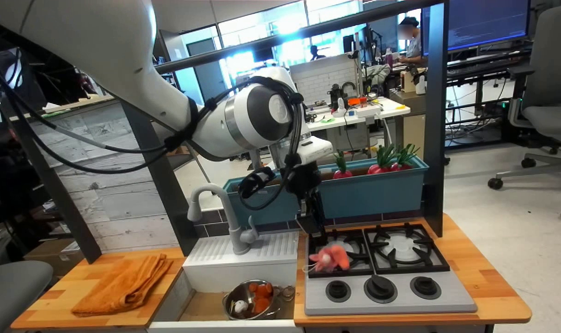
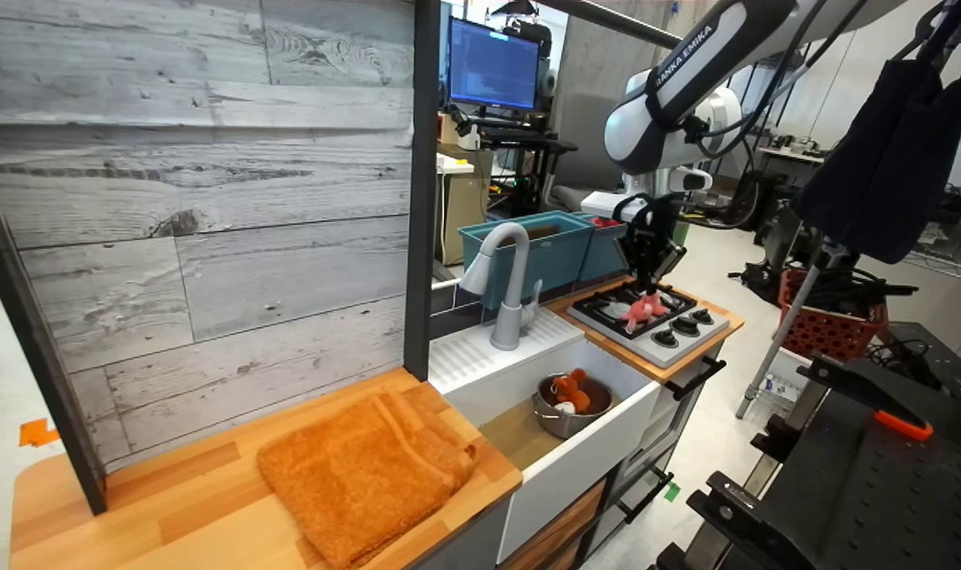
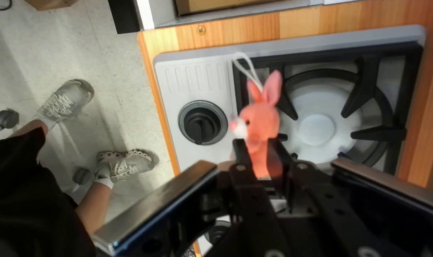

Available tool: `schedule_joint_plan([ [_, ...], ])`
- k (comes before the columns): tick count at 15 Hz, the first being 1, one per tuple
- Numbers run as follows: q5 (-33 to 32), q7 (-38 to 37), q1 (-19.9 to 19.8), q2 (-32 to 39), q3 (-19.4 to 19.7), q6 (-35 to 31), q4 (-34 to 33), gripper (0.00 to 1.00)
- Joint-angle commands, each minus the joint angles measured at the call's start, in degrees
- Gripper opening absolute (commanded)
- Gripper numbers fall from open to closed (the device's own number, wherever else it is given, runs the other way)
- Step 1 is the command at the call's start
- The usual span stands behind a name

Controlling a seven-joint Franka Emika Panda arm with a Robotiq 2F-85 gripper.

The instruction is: Use the towel to wipe the left side of the countertop, remove two plush toys from the silver pot and put them on the stove, place one plush toy from the pot on the left side of the countertop

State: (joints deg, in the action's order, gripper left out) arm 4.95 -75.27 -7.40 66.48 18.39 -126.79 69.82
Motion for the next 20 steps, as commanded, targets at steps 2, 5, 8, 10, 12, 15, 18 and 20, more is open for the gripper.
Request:
schedule_joint_plan([
  [2, -0.9, -0.9, -0.8, 1.2, -0.8, 0.4, -1.9, 0.31],
  [5, -2.8, 0.4, 1.4, 0.5, 1.6, 3.3, -0.6, 0.56],
  [8, -8.1, 7.2, 1.7, -1.9, 3.0, 2.5, 5.2, 0.70],
  [10, -11.8, 10.8, 2.1, -1.3, 4.1, 0.2, 6.8, 0.85],
  [12, -15.1, 13.5, 2.5, -0.1, 4.9, -3.1, 7.6, 0.99],
  [15, -18.8, 18.7, 2.8, -1.0, 4.7, -7.3, 10.2, 1.00],
  [18, -16.3, 15.9, 1.9, 1.4, 4.4, -5.0, 6.9, 1.00],
  [20, -16.3, 15.9, 1.8, 1.4, 4.4, -5.0, 6.8, 1.00],
])
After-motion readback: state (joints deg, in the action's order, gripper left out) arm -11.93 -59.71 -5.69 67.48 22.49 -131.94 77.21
